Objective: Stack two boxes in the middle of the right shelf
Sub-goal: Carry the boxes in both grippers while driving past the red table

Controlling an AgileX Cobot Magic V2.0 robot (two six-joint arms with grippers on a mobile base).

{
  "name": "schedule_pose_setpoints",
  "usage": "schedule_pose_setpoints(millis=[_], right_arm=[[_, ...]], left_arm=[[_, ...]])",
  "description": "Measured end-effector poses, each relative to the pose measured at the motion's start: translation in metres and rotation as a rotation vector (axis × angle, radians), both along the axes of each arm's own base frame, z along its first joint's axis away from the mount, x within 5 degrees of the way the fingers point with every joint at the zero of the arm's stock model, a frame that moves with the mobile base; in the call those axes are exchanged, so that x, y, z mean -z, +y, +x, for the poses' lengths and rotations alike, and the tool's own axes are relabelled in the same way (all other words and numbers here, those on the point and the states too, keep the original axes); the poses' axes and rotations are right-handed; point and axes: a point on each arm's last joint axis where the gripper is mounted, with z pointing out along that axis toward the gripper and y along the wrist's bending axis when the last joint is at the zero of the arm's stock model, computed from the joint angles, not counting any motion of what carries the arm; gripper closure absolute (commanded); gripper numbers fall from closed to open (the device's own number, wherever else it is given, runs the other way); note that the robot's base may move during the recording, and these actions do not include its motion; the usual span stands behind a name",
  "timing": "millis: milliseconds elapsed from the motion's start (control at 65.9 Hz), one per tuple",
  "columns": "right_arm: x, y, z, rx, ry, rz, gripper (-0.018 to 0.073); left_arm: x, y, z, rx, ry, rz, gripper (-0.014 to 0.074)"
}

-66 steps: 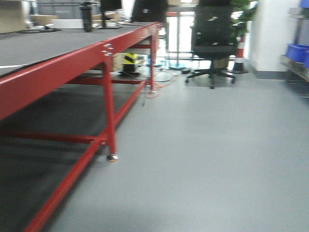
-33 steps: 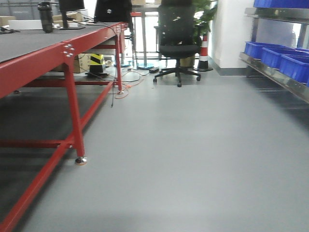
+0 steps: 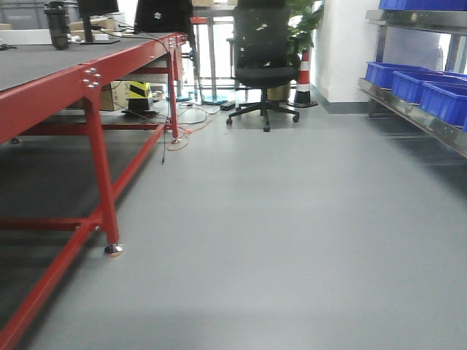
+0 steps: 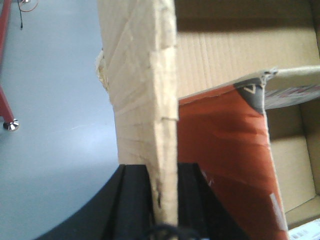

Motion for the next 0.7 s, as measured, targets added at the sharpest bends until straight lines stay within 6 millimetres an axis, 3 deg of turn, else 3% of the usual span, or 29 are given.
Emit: schedule_pose_setpoints(millis=[698], right_arm=[[0.0000,0.0000,0.0000,0.000,0.000,0.000,0.0712]], left_arm=[[0.0000,0.0000,0.0000,0.000,0.000,0.000,0.0708]])
